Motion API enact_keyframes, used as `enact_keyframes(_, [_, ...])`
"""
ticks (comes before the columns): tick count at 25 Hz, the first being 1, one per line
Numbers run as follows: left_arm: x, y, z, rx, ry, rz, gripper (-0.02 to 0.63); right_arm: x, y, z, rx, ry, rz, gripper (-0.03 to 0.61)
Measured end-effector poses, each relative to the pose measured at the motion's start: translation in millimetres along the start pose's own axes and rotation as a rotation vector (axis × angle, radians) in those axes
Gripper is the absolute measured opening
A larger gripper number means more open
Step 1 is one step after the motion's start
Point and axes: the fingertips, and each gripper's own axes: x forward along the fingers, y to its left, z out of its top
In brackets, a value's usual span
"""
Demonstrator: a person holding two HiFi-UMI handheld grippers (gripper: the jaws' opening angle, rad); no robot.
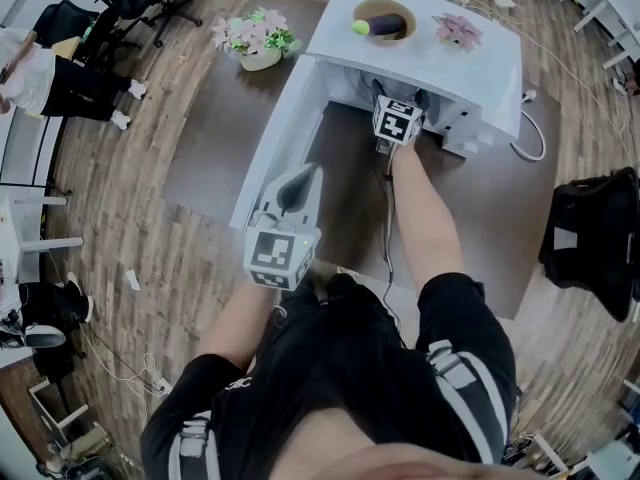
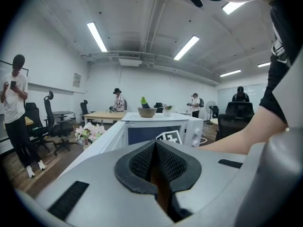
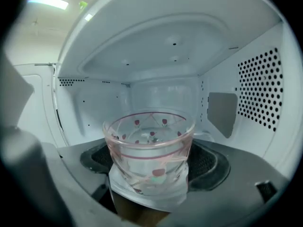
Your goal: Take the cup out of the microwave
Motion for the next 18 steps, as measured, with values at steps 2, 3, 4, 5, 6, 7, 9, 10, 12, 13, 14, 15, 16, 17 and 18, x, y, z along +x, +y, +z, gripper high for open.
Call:
enact_keyframes(2, [-1,-3,2,0.002,-0.006,-0.01,0.002,-10,1,1,-0.003,-0.017,0.007,0.46])
enact_keyframes(3, [-1,-3,4,0.002,-0.012,-0.015,0.002,-16,2,2,-0.002,-0.023,0.01,0.46])
enact_keyframes(4, [-2,-4,6,0.002,-0.018,-0.019,0.002,-23,3,2,0.002,-0.03,0.013,0.46])
enact_keyframes(5, [-3,-5,9,0.002,-0.025,-0.023,0.002,-31,4,4,0.007,-0.038,0.017,0.46])
enact_keyframes(6, [-4,-6,11,0.003,-0.032,-0.027,0.002,-40,5,5,0.01,-0.047,0.019,0.46])
enact_keyframes(7, [-5,-7,14,0.003,-0.04,-0.03,0.002,-49,6,6,0.01,-0.057,0.021,0.46])
enact_keyframes(9, [-7,-8,18,0.006,-0.05,-0.04,0.002,-69,9,6,0.005,-0.071,0.026,0.46])
enact_keyframes(10, [-8,-9,20,0.006,-0.053,-0.046,0.002,-80,10,4,0.004,-0.07,0.03,0.46])
enact_keyframes(12, [-10,-12,23,0.003,-0.06,-0.057,0.002,-103,13,-2,0.007,-0.058,0.04,0.46])
enact_keyframes(13, [-12,-12,25,0.0,-0.067,-0.062,0.002,-116,15,-6,0.009,-0.052,0.045,0.46])
enact_keyframes(14, [-15,-12,27,-0.005,-0.077,-0.066,0.002,-129,17,-9,0.01,-0.049,0.049,0.46])
enact_keyframes(15, [-17,-11,31,-0.011,-0.087,-0.07,0.002,-142,21,-10,0.01,-0.05,0.051,0.46])
enact_keyframes(16, [-19,-10,34,-0.016,-0.095,-0.075,0.002,-154,24,-9,0.008,-0.057,0.054,0.46])
enact_keyframes(17, [-22,-9,37,-0.021,-0.102,-0.081,0.002,-167,28,-6,0.004,-0.065,0.059,0.46])
enact_keyframes(18, [-25,-8,40,-0.025,-0.109,-0.087,0.002,-179,32,-2,0.001,-0.072,0.066,0.46])
